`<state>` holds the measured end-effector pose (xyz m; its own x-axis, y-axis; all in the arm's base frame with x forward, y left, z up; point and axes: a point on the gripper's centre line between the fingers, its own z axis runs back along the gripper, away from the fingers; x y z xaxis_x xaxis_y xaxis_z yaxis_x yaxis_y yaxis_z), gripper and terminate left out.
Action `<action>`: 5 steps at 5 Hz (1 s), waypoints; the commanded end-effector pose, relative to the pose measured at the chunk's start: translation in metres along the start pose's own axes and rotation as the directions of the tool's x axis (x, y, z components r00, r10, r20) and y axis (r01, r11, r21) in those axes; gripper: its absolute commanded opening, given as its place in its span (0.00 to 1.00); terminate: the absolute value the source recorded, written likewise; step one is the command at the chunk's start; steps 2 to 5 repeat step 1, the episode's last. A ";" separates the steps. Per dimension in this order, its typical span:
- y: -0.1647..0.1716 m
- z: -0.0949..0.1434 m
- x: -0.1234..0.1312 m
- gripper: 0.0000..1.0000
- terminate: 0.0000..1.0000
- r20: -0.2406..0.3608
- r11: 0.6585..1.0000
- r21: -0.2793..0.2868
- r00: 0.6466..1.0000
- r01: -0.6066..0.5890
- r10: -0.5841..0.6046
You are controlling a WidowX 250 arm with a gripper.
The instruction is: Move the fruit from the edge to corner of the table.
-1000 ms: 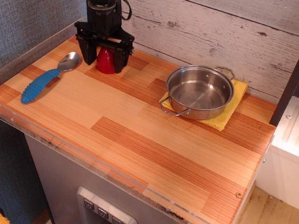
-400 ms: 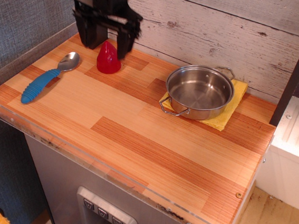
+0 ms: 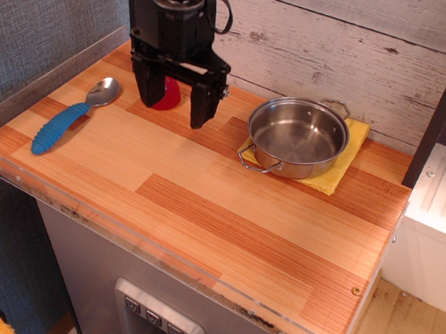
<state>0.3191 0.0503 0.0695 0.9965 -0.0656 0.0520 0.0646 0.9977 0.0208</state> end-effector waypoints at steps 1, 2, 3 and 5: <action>0.007 0.024 -0.013 1.00 1.00 0.054 1.000 0.014 0.999 0.004 -0.004; 0.007 0.024 -0.013 1.00 1.00 0.054 1.000 0.014 0.999 0.004 -0.004; 0.007 0.024 -0.013 1.00 1.00 0.054 1.000 0.014 0.999 0.004 -0.004; 0.007 0.024 -0.013 1.00 1.00 0.054 1.000 0.014 0.999 0.004 -0.004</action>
